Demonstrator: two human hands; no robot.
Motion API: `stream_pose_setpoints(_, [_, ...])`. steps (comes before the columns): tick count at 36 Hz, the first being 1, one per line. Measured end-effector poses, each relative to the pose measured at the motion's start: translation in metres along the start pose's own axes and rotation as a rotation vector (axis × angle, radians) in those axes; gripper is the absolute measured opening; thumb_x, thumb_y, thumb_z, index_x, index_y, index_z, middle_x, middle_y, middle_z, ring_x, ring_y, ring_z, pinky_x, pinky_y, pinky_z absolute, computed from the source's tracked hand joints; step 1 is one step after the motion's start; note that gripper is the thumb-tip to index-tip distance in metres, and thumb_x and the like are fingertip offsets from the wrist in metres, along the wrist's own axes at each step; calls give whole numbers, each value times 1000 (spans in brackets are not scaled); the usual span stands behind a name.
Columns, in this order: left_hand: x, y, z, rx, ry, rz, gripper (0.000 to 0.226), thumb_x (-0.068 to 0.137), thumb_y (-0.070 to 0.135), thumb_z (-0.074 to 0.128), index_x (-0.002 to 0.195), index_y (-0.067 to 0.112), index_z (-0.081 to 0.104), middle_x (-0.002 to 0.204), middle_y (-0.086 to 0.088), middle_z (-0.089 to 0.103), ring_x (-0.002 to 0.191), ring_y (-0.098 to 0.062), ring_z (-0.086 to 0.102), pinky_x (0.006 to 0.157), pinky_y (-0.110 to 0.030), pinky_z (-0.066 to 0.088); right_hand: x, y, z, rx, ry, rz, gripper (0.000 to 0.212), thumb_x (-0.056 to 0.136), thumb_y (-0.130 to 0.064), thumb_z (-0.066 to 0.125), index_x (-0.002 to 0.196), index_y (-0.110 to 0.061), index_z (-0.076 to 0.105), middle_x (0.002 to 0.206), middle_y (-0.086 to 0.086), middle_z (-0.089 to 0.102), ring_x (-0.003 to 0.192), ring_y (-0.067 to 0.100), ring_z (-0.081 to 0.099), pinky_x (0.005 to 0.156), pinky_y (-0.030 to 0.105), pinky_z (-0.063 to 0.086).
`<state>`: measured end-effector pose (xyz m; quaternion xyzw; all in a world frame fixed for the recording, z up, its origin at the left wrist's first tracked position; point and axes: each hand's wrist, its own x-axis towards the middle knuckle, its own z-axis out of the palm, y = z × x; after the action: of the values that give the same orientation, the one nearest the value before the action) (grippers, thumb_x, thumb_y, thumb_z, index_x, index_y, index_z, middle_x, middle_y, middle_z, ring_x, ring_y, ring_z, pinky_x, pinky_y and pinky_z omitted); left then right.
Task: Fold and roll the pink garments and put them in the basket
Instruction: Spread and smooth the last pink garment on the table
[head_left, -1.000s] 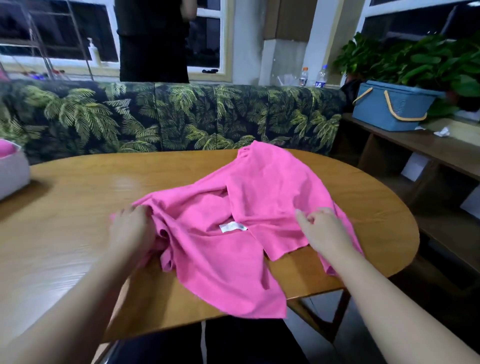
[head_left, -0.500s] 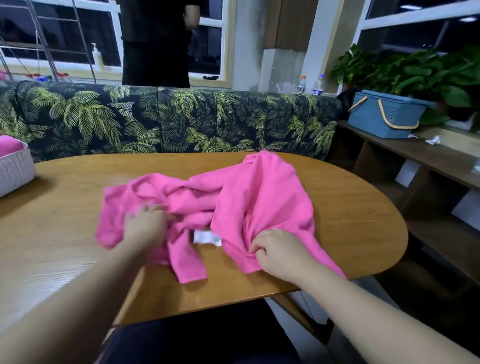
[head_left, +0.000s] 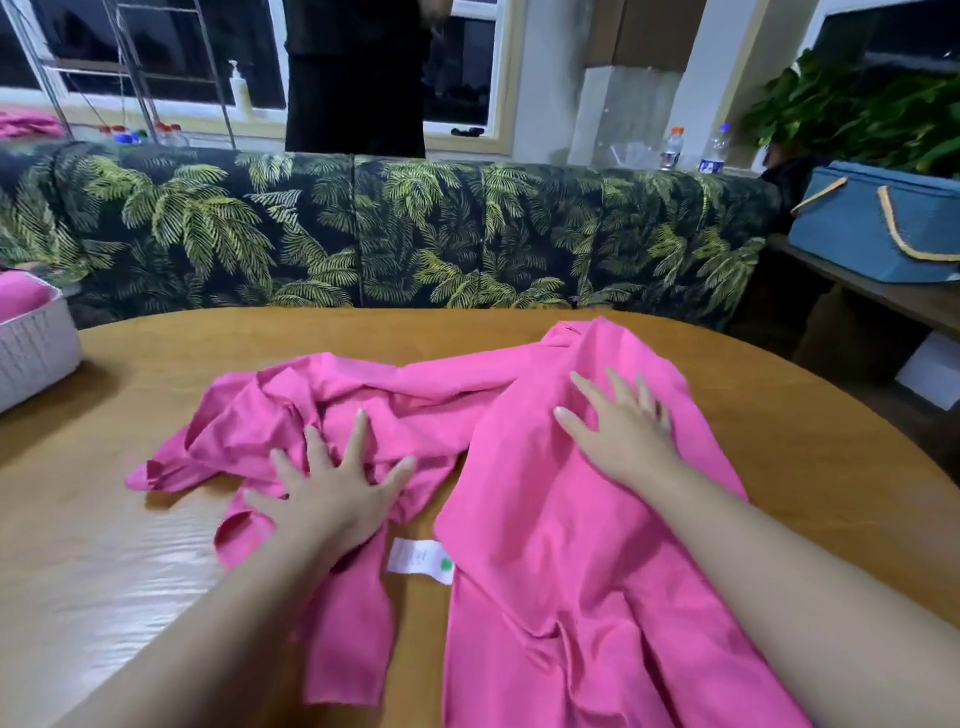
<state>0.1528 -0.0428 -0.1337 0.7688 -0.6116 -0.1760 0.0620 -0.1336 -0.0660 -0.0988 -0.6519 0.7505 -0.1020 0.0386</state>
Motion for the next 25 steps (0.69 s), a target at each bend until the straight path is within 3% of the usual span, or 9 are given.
stream_pose_setpoints(6, [61,-1,-2,66,159,47,81,76,85,24,144,56,-8,158,-3,14,146,-33,3,109,-66,5,80,-32,16,15,65,-91,60,94,-64,28,150,-44,17,162,-5,1,147,24,-12,116,57,-4])
stream_pose_setpoints(8, [85,-3,-7,96,195,102,74,76,85,18,143,59,2,152,-2,25,143,-29,12,110,-63,10,108,-45,22,12,56,-151,59,95,-61,30,150,-43,19,162,-6,4,148,22,-12,116,56,-7])
stream_pose_setpoints(12, [135,-8,-17,192,204,274,91,60,77,-5,141,54,32,140,2,39,135,-25,30,109,-55,22,147,-79,47,59,-14,-176,53,97,-50,37,148,-36,30,160,-6,16,149,16,1,117,54,-2])
stream_pose_setpoints(15, [184,-11,-22,92,284,530,61,81,65,21,125,41,55,115,-6,60,108,-36,59,88,-57,43,157,-95,69,124,72,-104,47,96,-43,38,143,-34,39,155,-10,31,146,13,16,119,47,3])
stream_pose_setpoints(16, [201,-12,-23,33,289,605,47,86,56,30,123,39,53,106,-7,64,97,-36,63,81,-54,49,159,-97,73,154,106,-77,45,96,-42,39,140,-35,42,152,-12,35,145,12,20,119,44,4])
stream_pose_setpoints(18, [232,-7,-29,-40,190,708,42,87,43,37,128,36,44,102,-6,65,91,-30,65,78,-46,52,163,-97,74,225,144,-64,42,95,-40,42,137,-36,45,149,-14,39,143,11,24,119,40,4])
stream_pose_setpoints(21, [271,20,-44,4,138,721,45,85,35,38,129,45,39,118,3,65,110,-21,60,95,-51,46,170,-91,75,264,197,-105,38,93,-36,46,130,-32,53,144,-11,46,138,14,33,118,40,9])
stream_pose_setpoints(23, [290,46,-53,176,191,561,46,88,23,48,128,46,52,138,15,52,135,-16,40,110,-65,20,173,-88,73,355,291,-110,35,88,-31,48,119,-25,63,132,-3,58,127,22,47,114,45,25])
stream_pose_setpoints(25, [301,72,-60,331,304,383,51,91,18,50,134,44,49,152,16,33,146,-19,18,112,-63,3,174,-86,67,392,397,-106,38,83,-33,43,109,-20,68,118,0,64,116,24,54,105,44,37])
